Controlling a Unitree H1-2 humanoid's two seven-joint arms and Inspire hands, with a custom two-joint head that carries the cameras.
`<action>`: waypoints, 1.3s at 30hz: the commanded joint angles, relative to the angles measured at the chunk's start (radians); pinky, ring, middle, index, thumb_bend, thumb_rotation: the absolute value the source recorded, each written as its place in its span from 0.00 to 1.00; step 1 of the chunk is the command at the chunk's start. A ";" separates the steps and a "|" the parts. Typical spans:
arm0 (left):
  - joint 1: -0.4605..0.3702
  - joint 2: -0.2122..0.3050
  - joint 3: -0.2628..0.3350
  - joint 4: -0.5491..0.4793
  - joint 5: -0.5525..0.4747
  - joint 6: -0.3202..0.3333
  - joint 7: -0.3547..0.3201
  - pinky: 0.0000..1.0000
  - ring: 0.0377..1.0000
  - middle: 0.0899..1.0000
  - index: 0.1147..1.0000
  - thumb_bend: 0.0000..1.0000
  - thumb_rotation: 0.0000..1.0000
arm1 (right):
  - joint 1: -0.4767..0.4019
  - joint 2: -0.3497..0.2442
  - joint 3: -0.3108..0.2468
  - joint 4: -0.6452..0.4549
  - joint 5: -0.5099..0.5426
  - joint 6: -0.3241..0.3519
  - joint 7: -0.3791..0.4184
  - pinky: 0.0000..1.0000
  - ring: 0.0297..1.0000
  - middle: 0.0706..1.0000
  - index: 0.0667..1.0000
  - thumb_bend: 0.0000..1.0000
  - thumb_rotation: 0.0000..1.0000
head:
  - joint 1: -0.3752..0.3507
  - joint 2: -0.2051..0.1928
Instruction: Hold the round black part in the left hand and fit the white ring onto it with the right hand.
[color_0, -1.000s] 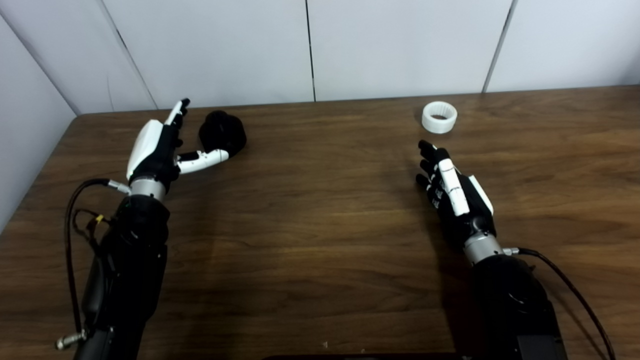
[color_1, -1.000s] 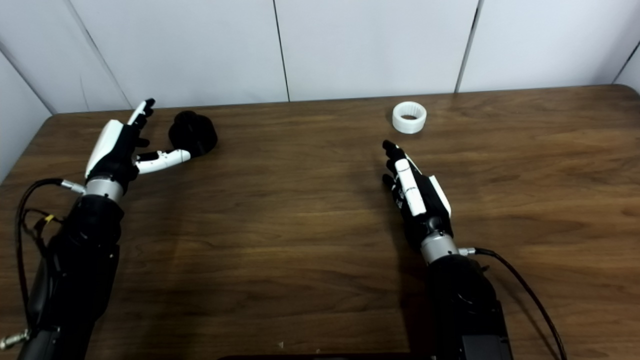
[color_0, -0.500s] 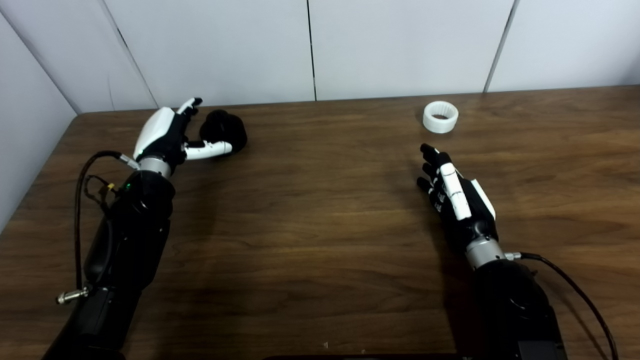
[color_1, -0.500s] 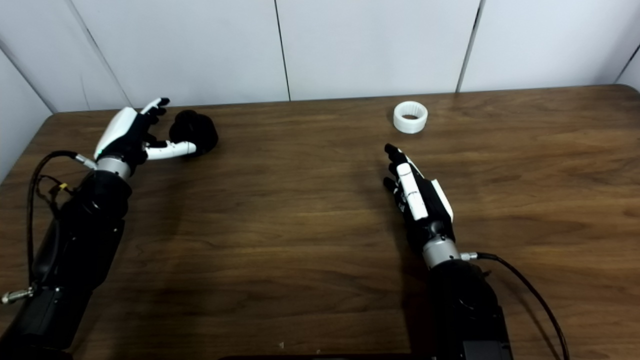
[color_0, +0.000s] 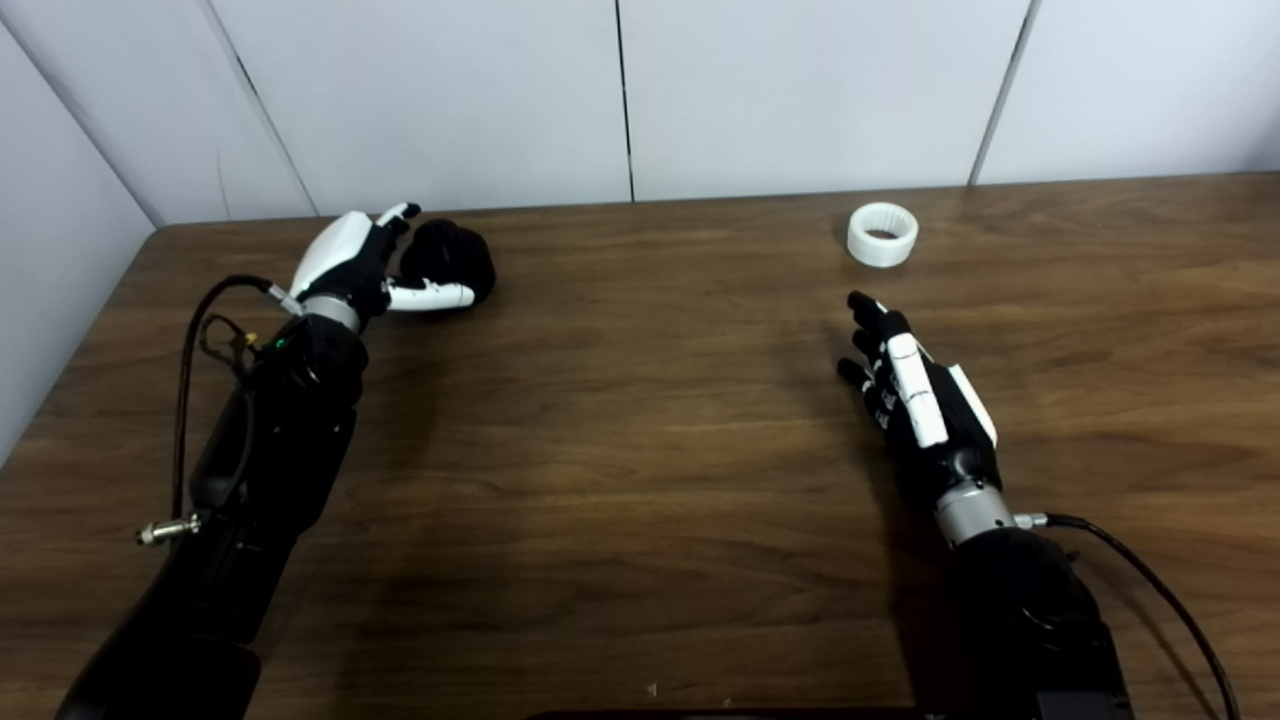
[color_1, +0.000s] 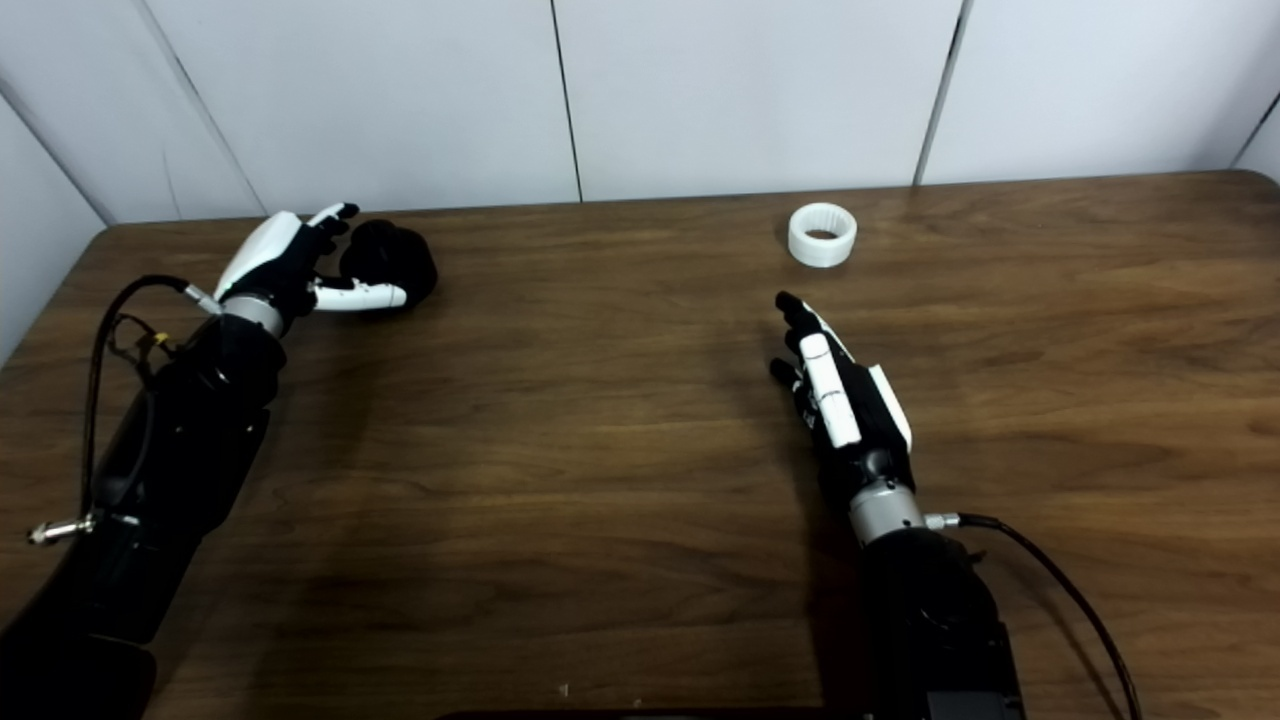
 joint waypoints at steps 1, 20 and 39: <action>-0.077 0.040 -0.010 0.007 0.036 -0.037 0.023 0.73 0.91 0.93 0.95 0.93 0.41 | -0.010 0.009 -0.003 -0.032 0.005 -0.031 -0.003 0.95 0.99 0.97 0.90 0.61 0.87 | 0.000 0.001; -0.119 0.038 -0.101 0.105 0.106 -0.104 0.081 0.70 0.86 0.87 0.79 0.90 0.32 | -0.011 -0.004 -0.018 -0.036 0.006 -0.030 0.004 0.93 0.97 0.95 0.89 0.62 0.87 | 0.011 0.001; -0.105 0.032 -0.096 0.107 0.123 -0.140 0.123 0.65 0.78 0.79 0.66 0.81 0.17 | -0.012 -0.015 -0.012 -0.048 -0.007 -0.025 0.003 0.92 0.98 0.94 0.88 0.62 0.89 | 0.012 0.001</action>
